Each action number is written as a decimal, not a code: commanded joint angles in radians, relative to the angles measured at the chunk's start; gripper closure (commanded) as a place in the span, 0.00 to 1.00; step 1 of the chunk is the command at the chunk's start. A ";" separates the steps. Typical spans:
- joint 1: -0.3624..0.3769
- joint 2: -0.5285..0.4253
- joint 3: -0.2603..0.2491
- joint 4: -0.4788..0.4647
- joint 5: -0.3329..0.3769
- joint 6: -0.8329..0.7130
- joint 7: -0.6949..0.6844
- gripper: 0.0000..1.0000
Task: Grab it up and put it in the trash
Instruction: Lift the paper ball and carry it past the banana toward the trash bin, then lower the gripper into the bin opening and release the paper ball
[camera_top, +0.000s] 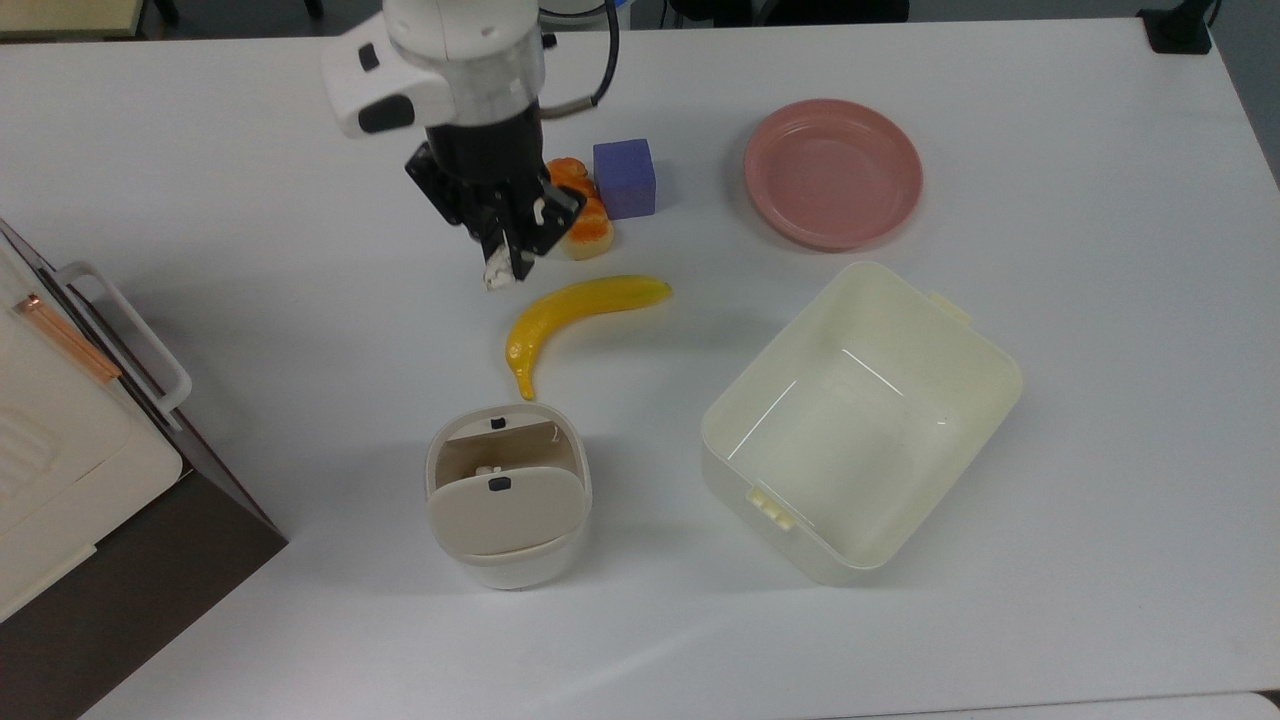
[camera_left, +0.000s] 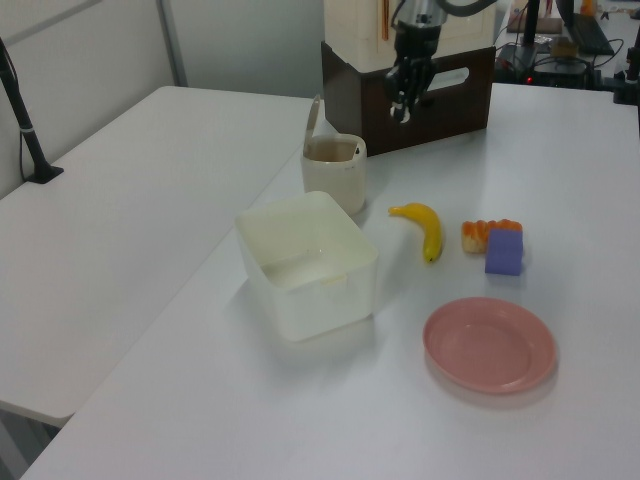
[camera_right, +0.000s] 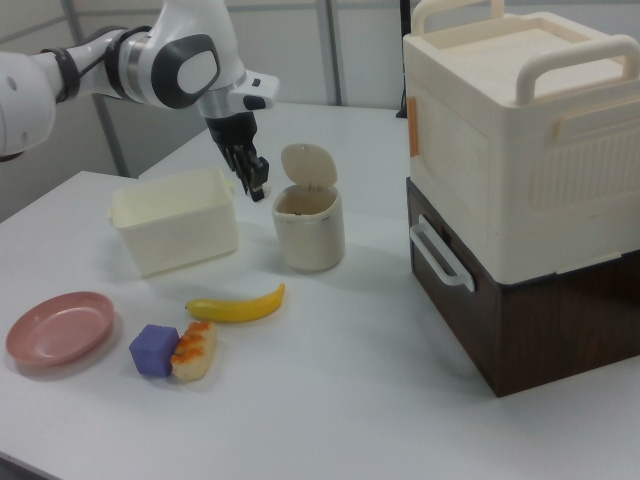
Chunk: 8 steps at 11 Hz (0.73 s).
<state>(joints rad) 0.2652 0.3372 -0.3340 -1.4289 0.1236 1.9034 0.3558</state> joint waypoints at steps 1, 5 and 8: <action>-0.001 0.118 -0.020 0.168 0.033 -0.012 0.148 1.00; 0.003 0.167 -0.020 0.179 0.018 0.254 0.354 1.00; 0.023 0.226 -0.019 0.182 -0.064 0.339 0.455 1.00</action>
<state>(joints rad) 0.2655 0.5138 -0.3422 -1.2723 0.1105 2.1996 0.7259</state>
